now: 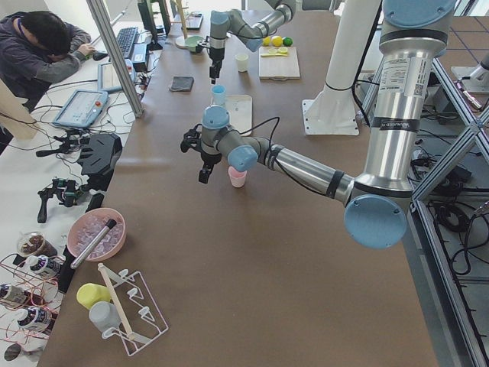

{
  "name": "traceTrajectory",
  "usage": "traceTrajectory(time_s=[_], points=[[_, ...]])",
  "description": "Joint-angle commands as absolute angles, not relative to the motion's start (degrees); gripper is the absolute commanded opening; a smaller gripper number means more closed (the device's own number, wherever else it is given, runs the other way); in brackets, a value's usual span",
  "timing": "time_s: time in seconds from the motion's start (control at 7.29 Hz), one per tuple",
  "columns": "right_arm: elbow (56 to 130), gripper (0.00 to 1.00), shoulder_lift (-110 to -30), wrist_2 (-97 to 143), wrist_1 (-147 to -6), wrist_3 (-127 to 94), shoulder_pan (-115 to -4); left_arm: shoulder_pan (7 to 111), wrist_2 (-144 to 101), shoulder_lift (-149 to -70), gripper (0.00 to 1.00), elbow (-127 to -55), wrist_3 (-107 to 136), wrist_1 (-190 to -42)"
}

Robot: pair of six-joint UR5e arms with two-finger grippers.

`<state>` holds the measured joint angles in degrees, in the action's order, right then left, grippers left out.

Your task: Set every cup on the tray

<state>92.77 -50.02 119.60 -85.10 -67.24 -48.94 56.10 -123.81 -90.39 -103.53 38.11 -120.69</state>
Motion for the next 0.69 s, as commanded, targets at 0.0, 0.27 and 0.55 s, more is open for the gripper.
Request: traceTrajectory(time_s=[0.0,0.27,0.55], points=[[101.05,1.00,-53.51,122.78,-95.32,-56.57,-54.38,49.68,-121.12,-88.94,0.90,-103.19,46.45,-125.41],[102.74,1.00,-58.60,123.74,-95.27,-48.30,-57.90,46.77,-118.57,-88.86,0.56,-102.40,48.50,-126.12],[104.75,1.00,-62.82,125.41,-95.27,-43.36,-60.72,45.36,-118.48,-89.03,0.00,-102.65,49.22,-126.04]])
